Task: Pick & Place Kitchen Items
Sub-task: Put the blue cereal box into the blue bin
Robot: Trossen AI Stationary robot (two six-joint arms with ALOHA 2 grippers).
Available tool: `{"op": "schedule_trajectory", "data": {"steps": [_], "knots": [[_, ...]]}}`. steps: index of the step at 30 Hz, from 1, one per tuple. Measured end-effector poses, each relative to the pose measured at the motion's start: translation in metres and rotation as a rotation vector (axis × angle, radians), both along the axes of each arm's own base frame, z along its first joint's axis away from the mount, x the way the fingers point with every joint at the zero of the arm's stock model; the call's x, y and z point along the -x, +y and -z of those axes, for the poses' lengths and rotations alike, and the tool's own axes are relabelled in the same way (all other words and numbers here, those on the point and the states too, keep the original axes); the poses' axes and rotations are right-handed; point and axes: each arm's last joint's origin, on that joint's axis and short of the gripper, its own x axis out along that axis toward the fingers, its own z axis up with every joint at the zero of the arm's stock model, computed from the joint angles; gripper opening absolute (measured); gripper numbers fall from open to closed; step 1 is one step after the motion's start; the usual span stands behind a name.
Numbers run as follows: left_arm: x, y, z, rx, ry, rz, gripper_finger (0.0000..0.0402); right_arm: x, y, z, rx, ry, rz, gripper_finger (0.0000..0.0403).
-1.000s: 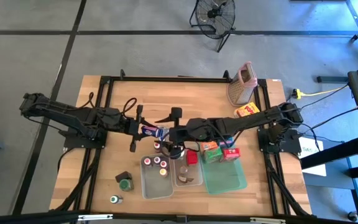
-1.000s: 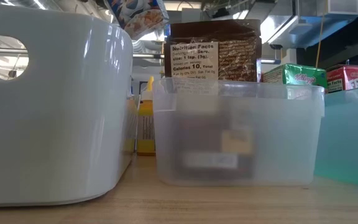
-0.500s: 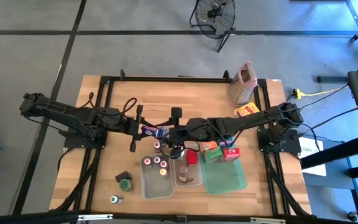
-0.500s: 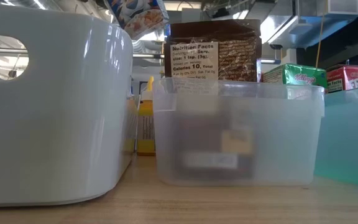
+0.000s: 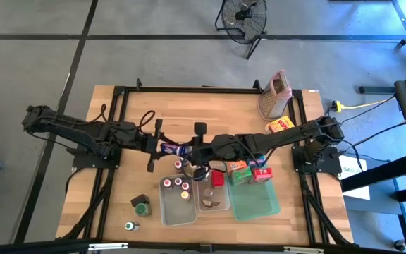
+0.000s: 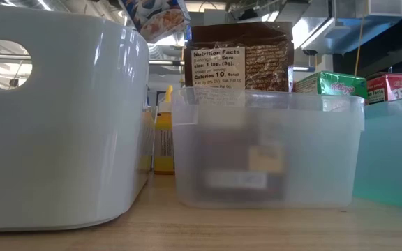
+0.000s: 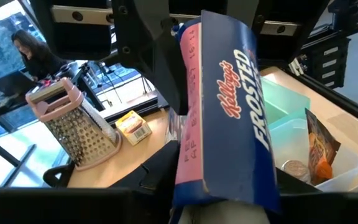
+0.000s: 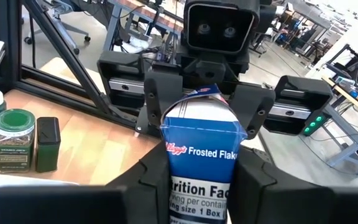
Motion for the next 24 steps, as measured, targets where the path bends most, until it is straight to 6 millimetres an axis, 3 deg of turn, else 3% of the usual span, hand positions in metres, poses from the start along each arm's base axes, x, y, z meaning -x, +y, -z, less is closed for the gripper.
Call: {"op": "schedule_trajectory", "data": {"steps": [8, 11, 19, 24], "knots": [[0.000, 0.002, -0.002, 0.008, -0.030, -0.094, 0.0182, 0.001, 0.000, 0.000, 0.004, 0.002, 0.006, 0.0112], [0.000, 0.003, -0.002, -0.007, -0.030, -0.107, 0.0195, 0.009, 0.008, -0.010, 0.016, -0.016, 0.007, 0.0112], [0.000, 0.003, -0.001, -0.010, -0.014, -0.096, 0.0200, 0.050, 0.038, -0.032, 0.105, 0.021, 0.200, 0.0112], [0.000, 0.003, 0.001, -0.038, 0.010, -0.090, 0.0199, 0.087, 0.063, -0.046, 0.065, 0.060, 0.181, 0.0112]]}}
